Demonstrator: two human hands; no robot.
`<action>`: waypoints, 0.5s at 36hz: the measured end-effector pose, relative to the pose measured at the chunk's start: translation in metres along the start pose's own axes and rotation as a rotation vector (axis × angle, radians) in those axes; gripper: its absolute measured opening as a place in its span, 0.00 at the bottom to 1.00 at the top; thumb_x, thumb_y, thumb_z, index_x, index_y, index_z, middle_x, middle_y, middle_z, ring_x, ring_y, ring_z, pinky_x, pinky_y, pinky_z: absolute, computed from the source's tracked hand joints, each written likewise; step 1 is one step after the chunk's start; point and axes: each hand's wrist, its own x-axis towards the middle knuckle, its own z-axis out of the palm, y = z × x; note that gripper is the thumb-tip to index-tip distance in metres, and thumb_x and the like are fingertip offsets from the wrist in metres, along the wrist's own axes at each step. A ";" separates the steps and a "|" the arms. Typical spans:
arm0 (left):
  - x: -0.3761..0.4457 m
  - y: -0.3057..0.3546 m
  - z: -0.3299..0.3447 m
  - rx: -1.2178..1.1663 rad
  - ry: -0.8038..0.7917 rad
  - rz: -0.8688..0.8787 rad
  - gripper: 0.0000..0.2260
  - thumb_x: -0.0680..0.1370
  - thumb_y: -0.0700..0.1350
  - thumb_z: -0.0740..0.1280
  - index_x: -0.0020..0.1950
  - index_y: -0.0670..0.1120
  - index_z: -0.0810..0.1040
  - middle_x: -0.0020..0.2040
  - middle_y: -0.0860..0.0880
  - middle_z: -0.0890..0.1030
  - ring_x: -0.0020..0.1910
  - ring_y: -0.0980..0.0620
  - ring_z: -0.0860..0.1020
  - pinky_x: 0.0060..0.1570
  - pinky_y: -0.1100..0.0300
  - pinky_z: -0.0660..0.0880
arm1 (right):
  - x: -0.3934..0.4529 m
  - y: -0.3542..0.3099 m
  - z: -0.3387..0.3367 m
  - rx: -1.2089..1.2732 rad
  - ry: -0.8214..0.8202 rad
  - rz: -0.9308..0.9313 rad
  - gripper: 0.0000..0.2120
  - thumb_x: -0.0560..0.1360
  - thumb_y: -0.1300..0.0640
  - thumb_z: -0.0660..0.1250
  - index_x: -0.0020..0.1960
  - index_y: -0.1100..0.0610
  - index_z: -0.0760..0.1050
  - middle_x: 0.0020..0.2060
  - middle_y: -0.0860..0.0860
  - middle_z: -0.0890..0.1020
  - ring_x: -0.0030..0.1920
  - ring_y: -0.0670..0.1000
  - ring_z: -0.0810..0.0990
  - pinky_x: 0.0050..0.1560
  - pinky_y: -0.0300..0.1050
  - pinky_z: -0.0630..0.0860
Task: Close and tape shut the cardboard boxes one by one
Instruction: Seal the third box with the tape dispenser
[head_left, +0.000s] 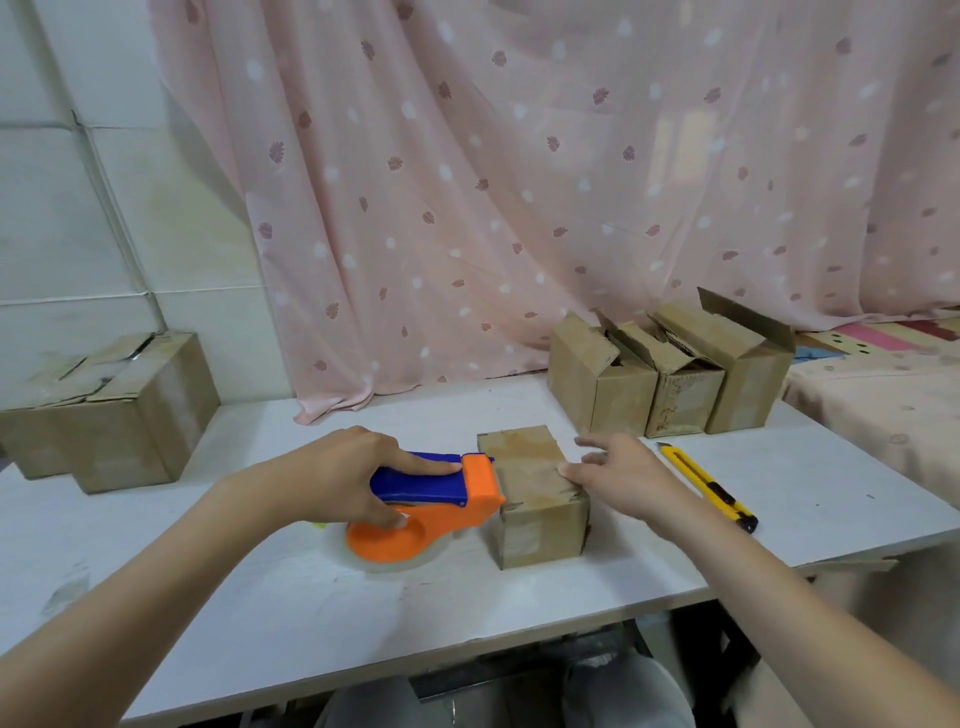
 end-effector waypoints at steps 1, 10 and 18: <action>0.001 0.000 0.000 0.002 0.004 0.002 0.32 0.74 0.58 0.72 0.59 0.86 0.55 0.44 0.56 0.74 0.43 0.59 0.70 0.39 0.68 0.63 | -0.007 -0.006 0.002 -0.108 0.067 -0.103 0.26 0.80 0.50 0.67 0.76 0.52 0.68 0.68 0.52 0.77 0.67 0.55 0.75 0.66 0.49 0.71; 0.004 0.004 -0.002 -0.010 -0.002 -0.002 0.32 0.73 0.59 0.72 0.55 0.88 0.53 0.42 0.58 0.74 0.42 0.60 0.70 0.38 0.67 0.64 | -0.036 -0.020 0.025 -0.649 -0.206 -0.472 0.34 0.82 0.41 0.58 0.82 0.54 0.52 0.81 0.48 0.52 0.80 0.49 0.49 0.79 0.46 0.51; 0.004 0.005 -0.003 -0.057 -0.023 -0.026 0.29 0.71 0.62 0.73 0.58 0.86 0.59 0.44 0.58 0.76 0.43 0.57 0.73 0.40 0.66 0.68 | -0.027 -0.012 0.030 -0.715 -0.149 -0.574 0.34 0.83 0.45 0.60 0.82 0.53 0.48 0.81 0.46 0.47 0.80 0.48 0.45 0.73 0.37 0.41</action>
